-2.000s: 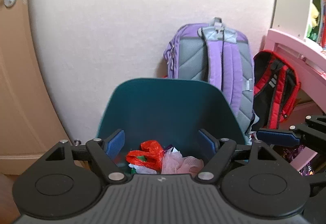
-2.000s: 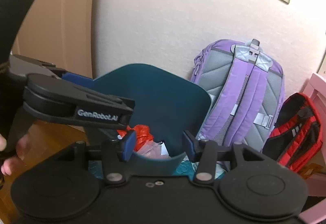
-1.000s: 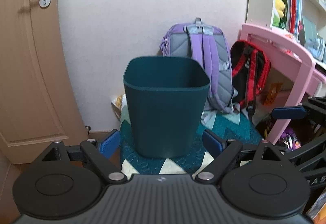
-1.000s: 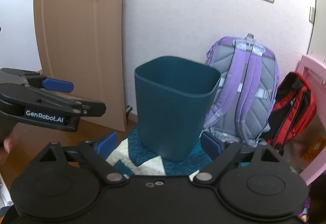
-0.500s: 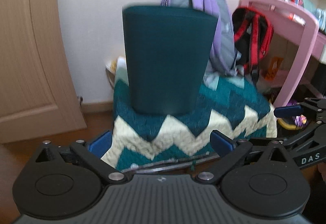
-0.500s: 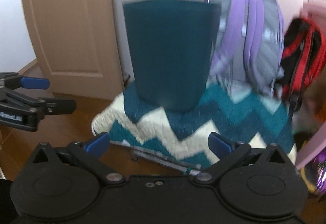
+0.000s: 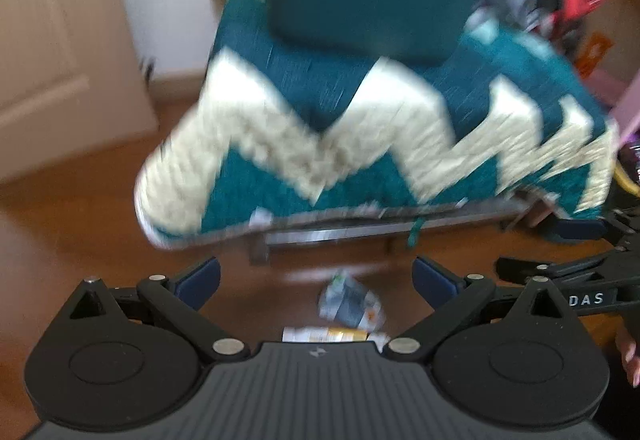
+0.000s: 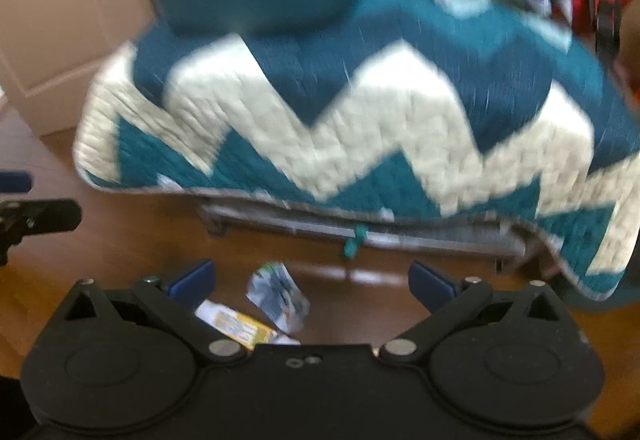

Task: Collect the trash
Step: 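Lower both tools from the wastebasket toward the bottle and snack wrapper, then close the left tool on the drink bottle while the right tool grasps the snack stick wrapper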

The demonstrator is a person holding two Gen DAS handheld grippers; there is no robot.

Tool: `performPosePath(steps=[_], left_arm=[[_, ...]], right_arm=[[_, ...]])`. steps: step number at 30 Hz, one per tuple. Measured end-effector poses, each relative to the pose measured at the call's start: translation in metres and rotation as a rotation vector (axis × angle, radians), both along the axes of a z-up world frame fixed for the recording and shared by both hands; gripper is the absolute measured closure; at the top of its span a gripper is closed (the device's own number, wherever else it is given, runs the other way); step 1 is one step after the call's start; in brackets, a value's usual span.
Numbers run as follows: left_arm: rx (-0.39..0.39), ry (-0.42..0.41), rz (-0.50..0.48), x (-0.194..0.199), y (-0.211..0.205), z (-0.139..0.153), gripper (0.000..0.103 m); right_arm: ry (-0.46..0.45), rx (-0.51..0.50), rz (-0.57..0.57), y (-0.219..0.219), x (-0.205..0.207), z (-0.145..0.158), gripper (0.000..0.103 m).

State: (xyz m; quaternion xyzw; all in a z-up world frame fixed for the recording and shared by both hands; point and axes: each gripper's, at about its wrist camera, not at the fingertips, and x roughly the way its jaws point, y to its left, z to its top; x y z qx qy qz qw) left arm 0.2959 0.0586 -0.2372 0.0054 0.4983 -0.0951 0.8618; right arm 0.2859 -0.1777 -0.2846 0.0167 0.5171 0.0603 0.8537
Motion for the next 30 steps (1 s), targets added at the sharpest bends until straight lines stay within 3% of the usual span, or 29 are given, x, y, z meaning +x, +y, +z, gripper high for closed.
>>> performPosePath(steps=[12, 20, 24, 30], left_arm=[[0.022, 0.354, 0.277, 0.047, -0.008, -0.154, 0.0], [-0.092, 0.572, 0.517, 0.047, -0.001, -0.252, 0.0], [-0.147, 0.641, 0.621, 0.048, 0.001, -0.29, 0.0], [-0.173, 0.689, 0.686, 0.052, -0.002, -0.33, 0.0]], right_arm=[[0.264, -0.051, -0.14, -0.026, 0.026, -0.146, 0.001], [0.423, -0.034, -0.284, -0.048, 0.028, -0.228, 0.004], [0.486, 0.0, -0.366, -0.053, 0.028, -0.26, 0.007], [0.556, 0.055, -0.483, -0.065, 0.026, -0.296, 0.015]])
